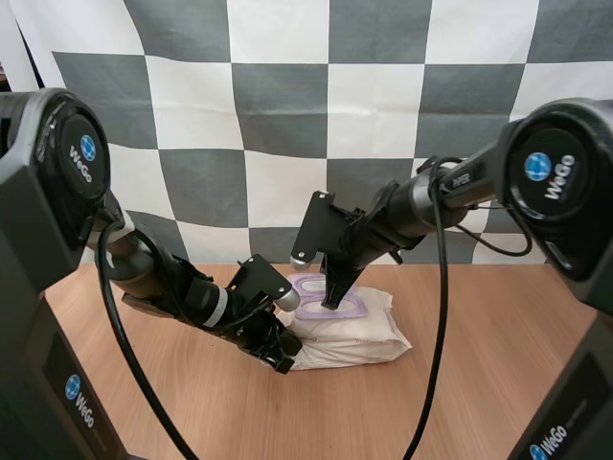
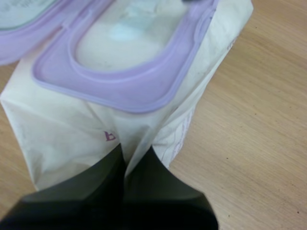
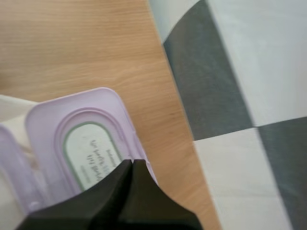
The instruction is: Open the wet wipes lid
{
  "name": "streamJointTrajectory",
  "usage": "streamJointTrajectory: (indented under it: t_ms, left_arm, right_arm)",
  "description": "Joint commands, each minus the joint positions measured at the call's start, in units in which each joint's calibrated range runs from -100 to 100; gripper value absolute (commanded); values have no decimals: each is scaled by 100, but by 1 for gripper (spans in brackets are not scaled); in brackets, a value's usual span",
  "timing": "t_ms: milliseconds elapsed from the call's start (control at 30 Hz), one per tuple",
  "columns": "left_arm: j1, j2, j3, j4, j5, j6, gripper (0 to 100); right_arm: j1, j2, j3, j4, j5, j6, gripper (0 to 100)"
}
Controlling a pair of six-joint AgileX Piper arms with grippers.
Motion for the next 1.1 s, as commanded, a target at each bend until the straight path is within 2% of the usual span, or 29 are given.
streamJointTrajectory:
  t_ms: [0, 267, 467, 567, 700, 800, 867, 900, 967, 1000, 1033, 1067]
  left_arm:
    - [0, 3, 2, -28, -23, 93, 0]
    - [0, 3, 2, -39, -42, 93, 0]
    - [0, 3, 2, -39, -26, 93, 0]
    - [0, 3, 2, -39, -26, 84, 0]
    - [0, 3, 2, -28, -26, 85, 0]
    - [0, 3, 2, 77, -5, 85, 3]
    - [0, -8, 2, 205, 32, 85, 15]
    - [0, -22, 2, 273, 53, 85, 26]
    - [0, -60, 2, 380, 167, 85, 57]
    - [0, -87, 2, 410, 225, 85, 68]
    - [0, -152, 2, 441, 281, 85, 88]
    - [0, -237, 2, 452, 398, 85, 100]
  right_arm:
    - [-8, 273, -145, 12, -164, -10, 0]
    - [-16, 879, -209, 12, -19, 34, 0]
    - [-16, 790, -209, -34, 185, 270, 0]
    - [-16, 349, -209, -34, -170, 429, 0]
    - [-16, -855, -209, -86, -312, 768, 0]
    - [-32, -1973, -209, -508, -104, 1565, 0]
    - [-49, -2692, -209, -1037, 120, 2245, 0]
    - [-49, -3096, -209, -1333, 256, 2523, 0]
    - [-96, -3838, -209, -1939, 732, 3015, 0]
    - [-165, -4134, -209, -2273, 1142, 3369, 0]
    - [-234, -4347, -209, -2411, 1512, 3672, 0]
    - [-335, -4583, -209, -2659, 2054, 4026, 0]
